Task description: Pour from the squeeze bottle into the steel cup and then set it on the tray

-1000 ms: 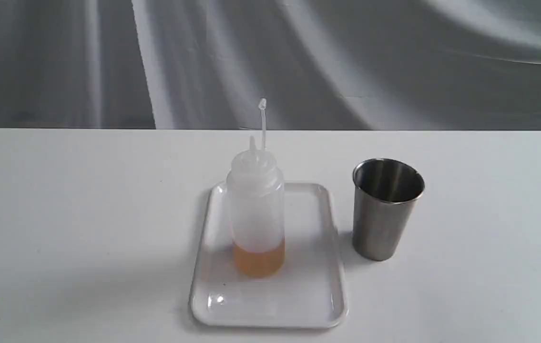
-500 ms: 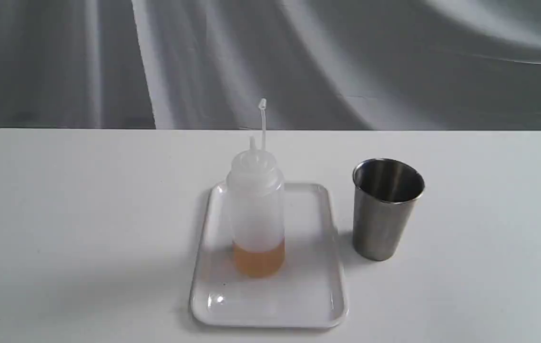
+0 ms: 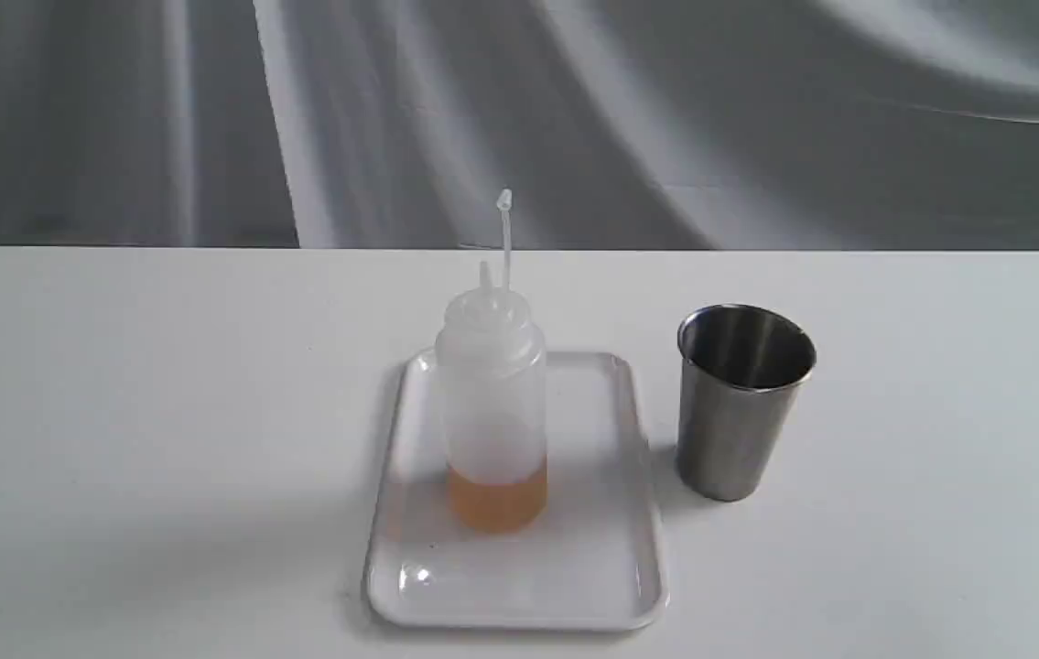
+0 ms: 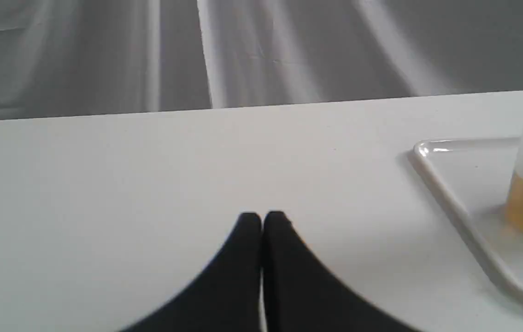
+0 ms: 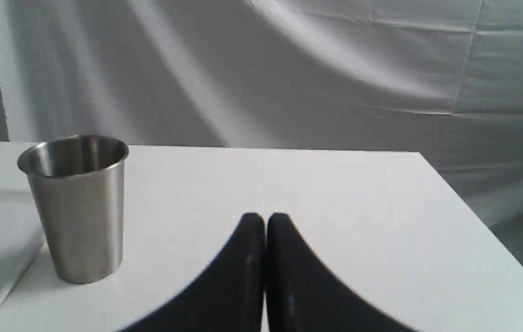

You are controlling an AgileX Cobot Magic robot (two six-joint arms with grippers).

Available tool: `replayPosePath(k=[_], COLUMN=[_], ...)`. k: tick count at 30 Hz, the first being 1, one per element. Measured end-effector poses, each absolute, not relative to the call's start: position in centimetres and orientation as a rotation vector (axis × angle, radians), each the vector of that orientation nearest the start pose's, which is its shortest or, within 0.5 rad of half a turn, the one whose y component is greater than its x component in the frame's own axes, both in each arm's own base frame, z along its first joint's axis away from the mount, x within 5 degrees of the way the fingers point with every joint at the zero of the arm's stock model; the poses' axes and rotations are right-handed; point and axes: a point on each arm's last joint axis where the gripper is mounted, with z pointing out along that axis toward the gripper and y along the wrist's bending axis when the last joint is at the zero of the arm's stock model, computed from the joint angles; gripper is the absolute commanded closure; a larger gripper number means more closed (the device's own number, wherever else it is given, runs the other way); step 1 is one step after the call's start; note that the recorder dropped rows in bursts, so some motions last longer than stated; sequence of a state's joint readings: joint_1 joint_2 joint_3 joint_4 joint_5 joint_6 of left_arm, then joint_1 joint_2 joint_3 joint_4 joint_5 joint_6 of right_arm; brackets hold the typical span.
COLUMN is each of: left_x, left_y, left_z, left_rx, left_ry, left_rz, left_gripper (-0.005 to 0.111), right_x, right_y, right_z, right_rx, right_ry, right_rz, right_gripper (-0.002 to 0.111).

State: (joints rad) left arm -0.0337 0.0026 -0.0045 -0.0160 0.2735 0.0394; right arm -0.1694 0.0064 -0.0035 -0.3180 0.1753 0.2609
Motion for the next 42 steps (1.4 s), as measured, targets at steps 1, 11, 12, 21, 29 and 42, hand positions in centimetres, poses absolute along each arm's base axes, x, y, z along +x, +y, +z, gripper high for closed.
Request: replayPosePath(k=[1,11,12,21,29,42], left_x=[5.5,5.5,5.5,5.5,5.5,5.5], left_y=[-0.2,-0.2,-0.2,-0.2,-0.2,-0.2], left_z=[19.0,19.0,19.0,19.0,19.0,19.0], left_rx=[0.054,0.054,0.054,0.054,0.054,0.054], left_ry=[1.754,1.754,1.754,1.754,1.754,1.754], left_rz=[-0.011,-0.011,-0.011,-0.011,-0.011,-0.011], left_gripper=[0.107,0.107,0.107,0.107,0.107,0.107], right_x=[5.4,5.3,5.3,5.3,5.3,5.3], right_y=[-1.5,-1.7,-1.7,-1.2,-1.1,-1.4], right_z=[19.7,18.9,18.9,18.5,18.5,18.5], right_rx=[0.144,0.179,0.181,0.121,0.117,0.162], right_ry=[1.669,1.757,1.763,1.803,1.805,1.800], right_rz=[-0.217,-0.228,-0.229,-0.195,-0.186,-0.192], right_gripper=[0.108,0.108,0.108,0.108,0.108,0.108])
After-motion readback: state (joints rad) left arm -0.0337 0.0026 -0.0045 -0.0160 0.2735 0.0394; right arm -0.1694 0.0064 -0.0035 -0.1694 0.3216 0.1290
